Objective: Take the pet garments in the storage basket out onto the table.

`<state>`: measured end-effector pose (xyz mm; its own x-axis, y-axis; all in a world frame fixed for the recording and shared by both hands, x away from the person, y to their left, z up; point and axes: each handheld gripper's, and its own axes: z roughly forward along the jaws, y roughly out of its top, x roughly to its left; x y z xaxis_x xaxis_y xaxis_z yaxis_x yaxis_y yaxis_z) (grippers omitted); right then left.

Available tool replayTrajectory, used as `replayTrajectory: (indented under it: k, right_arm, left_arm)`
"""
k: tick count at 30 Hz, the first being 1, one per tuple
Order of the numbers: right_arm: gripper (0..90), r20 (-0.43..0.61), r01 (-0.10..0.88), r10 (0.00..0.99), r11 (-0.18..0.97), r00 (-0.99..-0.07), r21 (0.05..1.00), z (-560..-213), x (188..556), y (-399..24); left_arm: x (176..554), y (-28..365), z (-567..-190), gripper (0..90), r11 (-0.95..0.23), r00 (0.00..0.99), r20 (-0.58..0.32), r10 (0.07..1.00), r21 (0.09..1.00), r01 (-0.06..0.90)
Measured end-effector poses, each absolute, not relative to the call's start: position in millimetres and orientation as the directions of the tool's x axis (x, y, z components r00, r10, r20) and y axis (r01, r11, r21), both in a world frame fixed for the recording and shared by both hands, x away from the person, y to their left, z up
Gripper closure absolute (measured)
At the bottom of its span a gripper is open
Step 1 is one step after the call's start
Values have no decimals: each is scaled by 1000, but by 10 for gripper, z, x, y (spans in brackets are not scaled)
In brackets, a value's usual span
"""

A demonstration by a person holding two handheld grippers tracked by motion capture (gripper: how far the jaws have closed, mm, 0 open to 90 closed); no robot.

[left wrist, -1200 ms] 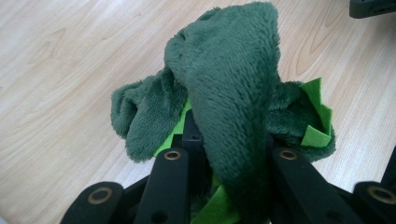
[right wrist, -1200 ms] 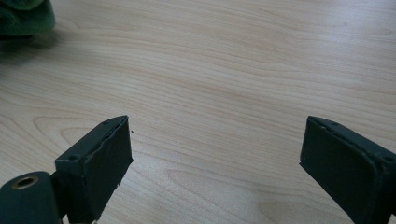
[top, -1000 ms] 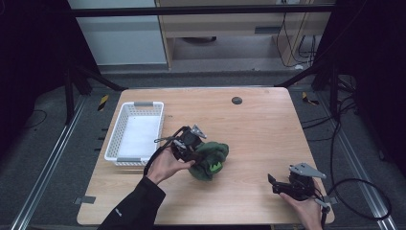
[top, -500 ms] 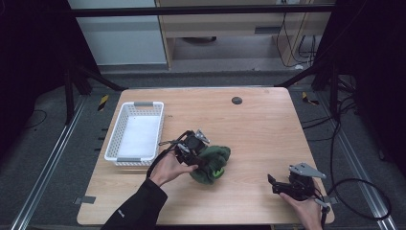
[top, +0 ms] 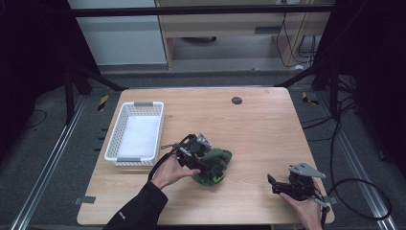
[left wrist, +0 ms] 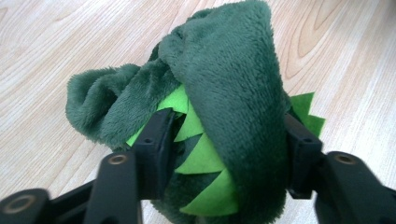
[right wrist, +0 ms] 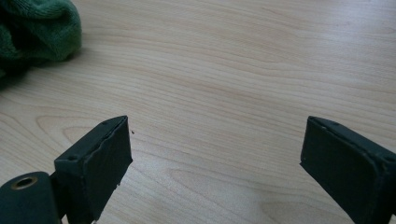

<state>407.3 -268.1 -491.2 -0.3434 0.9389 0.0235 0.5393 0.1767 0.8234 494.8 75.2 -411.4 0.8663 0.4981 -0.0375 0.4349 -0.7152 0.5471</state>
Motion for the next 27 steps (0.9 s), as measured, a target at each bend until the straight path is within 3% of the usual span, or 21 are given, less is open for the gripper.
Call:
replayTrajectory:
  k: [10,27]
  right_arm:
    - [85,22,539,939,177,-343,824,-4911,4073,-2681]
    - [81,30,542,941,169,-338,823,-4912,4068,-2683]
  left_arm:
    - [4893,795,-4090,283,-697,865,-27,501,579,422]
    - [4675,1101,-4004,199,-615,853,-3,522,691,379]
